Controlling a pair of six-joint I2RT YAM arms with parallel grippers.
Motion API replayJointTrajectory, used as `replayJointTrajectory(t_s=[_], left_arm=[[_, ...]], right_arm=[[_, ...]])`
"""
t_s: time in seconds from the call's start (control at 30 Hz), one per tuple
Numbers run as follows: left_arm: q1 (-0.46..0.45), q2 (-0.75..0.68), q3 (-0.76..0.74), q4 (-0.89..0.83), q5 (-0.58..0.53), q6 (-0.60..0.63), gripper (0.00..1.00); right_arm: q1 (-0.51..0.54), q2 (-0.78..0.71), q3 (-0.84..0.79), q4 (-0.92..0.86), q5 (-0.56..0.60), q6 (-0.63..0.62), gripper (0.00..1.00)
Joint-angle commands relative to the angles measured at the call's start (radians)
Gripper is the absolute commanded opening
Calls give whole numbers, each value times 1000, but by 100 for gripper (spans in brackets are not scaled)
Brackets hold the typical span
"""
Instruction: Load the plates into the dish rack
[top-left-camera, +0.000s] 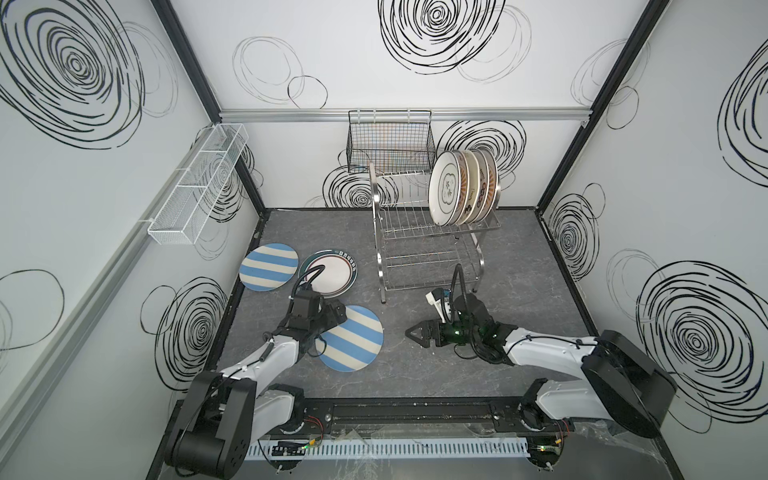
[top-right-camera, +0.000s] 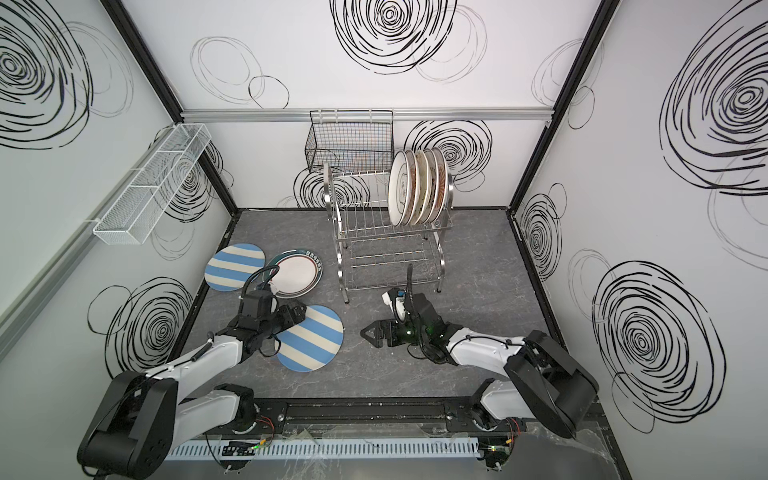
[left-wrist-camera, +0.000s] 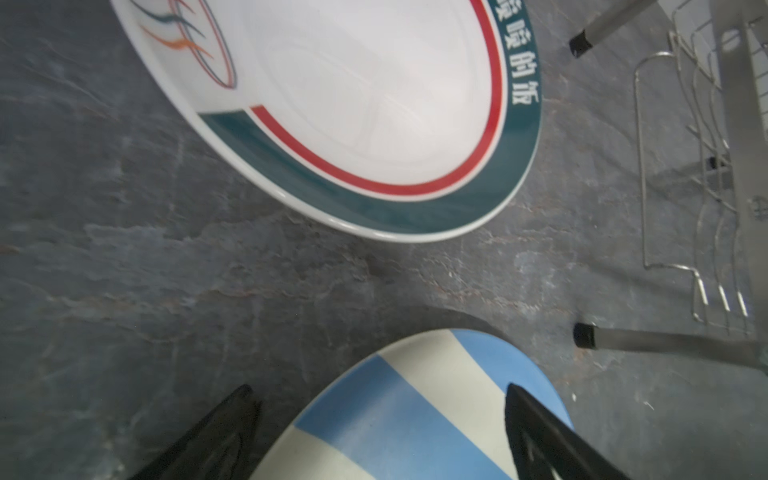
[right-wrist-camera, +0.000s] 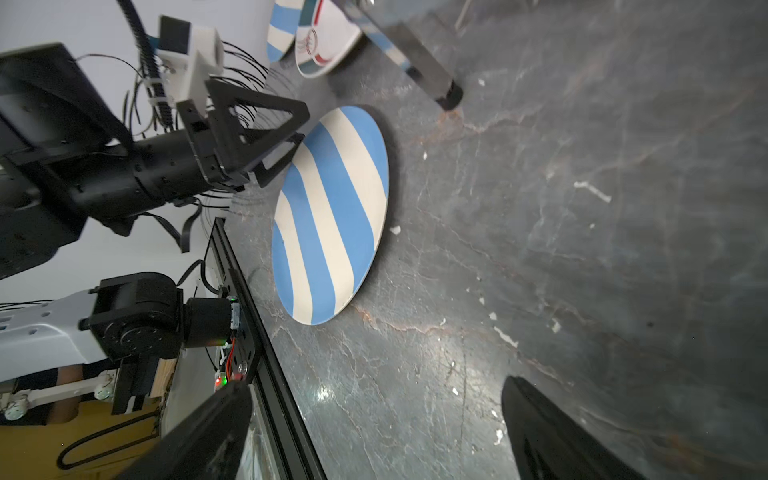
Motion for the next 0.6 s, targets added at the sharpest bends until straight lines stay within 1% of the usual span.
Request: replayJointTrajectory(t_s=[0.0, 0.07, 0.17, 0.3, 0.57], left_arm=[[-41, -23, -41, -40, 49, -69, 96], [-78, -44, -51, -46, 47, -88, 96], [-124, -68, -69, -43, 41, -121, 96], [-162, -88, -89, -41, 46, -136, 96], [-204, -121, -124, 3, 48, -154, 96]], right_arm=[[21, 69, 5, 120, -42, 92, 96], [24, 118, -7, 181, -50, 144, 94], [28, 183, -8, 242, -73, 189, 91], [38, 242, 10, 248, -73, 207, 88], [39, 345, 45, 282, -108, 227, 81]])
